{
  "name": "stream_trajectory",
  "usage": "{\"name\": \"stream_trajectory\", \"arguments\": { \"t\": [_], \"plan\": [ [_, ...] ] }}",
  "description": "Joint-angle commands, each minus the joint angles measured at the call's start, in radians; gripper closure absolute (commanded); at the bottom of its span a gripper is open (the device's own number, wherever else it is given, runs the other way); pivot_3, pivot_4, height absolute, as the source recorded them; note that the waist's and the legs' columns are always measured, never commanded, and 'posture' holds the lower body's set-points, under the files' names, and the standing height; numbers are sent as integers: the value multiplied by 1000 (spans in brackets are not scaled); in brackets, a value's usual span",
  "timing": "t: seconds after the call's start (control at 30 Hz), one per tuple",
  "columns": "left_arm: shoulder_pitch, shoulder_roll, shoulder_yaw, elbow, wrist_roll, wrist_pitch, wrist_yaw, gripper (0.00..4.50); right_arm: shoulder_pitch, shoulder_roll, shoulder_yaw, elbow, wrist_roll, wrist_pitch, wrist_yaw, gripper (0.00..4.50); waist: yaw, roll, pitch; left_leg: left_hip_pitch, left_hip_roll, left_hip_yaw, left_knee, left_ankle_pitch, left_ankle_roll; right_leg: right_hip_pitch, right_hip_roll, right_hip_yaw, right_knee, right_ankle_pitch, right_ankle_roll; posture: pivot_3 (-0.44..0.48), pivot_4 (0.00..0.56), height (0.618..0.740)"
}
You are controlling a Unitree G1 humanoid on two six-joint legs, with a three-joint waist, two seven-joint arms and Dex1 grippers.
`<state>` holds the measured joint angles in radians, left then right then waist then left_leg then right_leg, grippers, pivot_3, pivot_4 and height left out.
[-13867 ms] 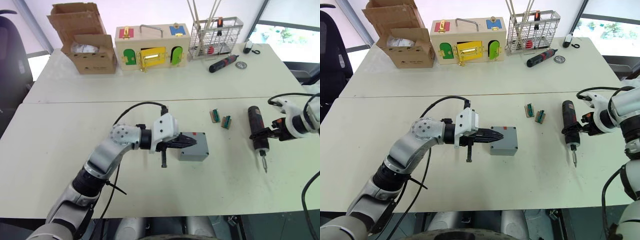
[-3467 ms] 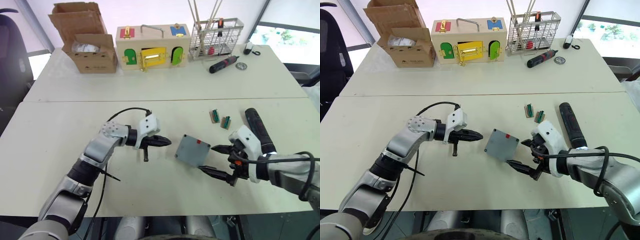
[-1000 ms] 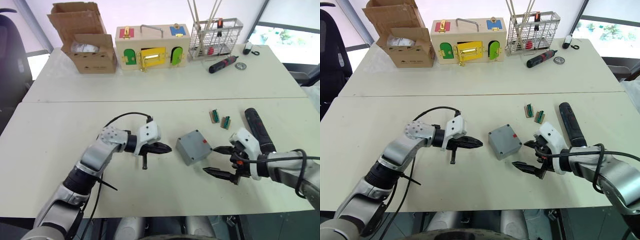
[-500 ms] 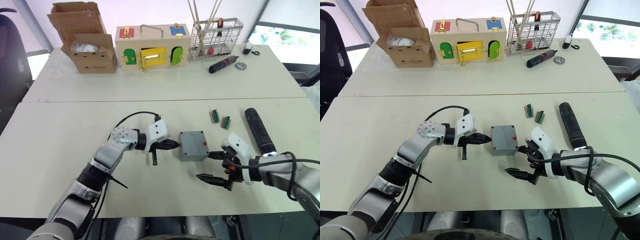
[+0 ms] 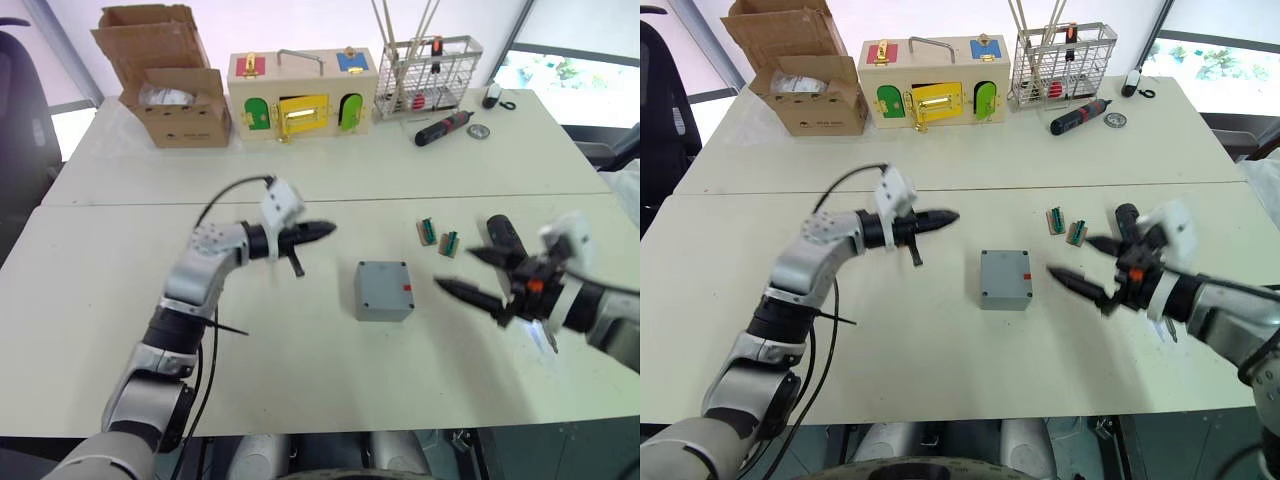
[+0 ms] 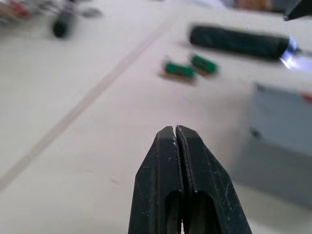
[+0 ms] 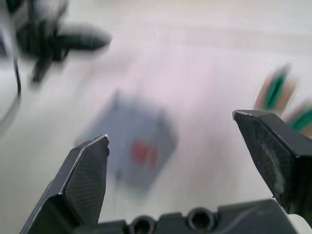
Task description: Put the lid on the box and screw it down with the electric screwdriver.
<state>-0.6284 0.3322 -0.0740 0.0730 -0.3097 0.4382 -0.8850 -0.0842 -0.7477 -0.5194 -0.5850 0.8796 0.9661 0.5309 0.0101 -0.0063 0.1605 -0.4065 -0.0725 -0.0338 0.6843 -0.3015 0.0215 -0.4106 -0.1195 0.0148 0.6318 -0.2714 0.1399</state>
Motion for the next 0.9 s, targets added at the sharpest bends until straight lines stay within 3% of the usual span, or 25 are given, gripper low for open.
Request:
{"name": "stream_trajectory", "arguments": {
  "t": [0.03,0.17,0.27,0.47,0.9],
  "plan": [
    [49,9,84,-163,-138,145,33,4500,-77,88,98,106,-170,-181,-98,16,-4,0,0,0,0,0,0,0,0,-1,0,0,0,0,0,0,150,737],
    [112,6,79,-298,-211,257,77,4500,-149,170,239,235,-347,-325,-161,16,1,1,0,-1,0,0,-1,0,-1,-3,0,0,2,0,0,0,150,737],
    [140,-17,45,-359,-219,290,125,4500,-186,216,317,367,-450,-445,-160,734,4,1,0,-1,-1,0,-1,1,-1,-3,0,0,3,0,0,0,150,737],
    [186,3,38,-392,-244,326,139,4500,-230,232,373,517,-539,-544,-129,2585,-2,1,0,-1,-1,0,-1,1,-2,-3,0,0,2,0,0,0,150,737],
    [189,25,23,-387,-251,302,141,4500,-322,275,395,730,-625,-645,-109,2585,-3,1,0,-1,0,0,-1,1,-2,-3,1,0,2,0,0,0,150,737]
  ]
}}
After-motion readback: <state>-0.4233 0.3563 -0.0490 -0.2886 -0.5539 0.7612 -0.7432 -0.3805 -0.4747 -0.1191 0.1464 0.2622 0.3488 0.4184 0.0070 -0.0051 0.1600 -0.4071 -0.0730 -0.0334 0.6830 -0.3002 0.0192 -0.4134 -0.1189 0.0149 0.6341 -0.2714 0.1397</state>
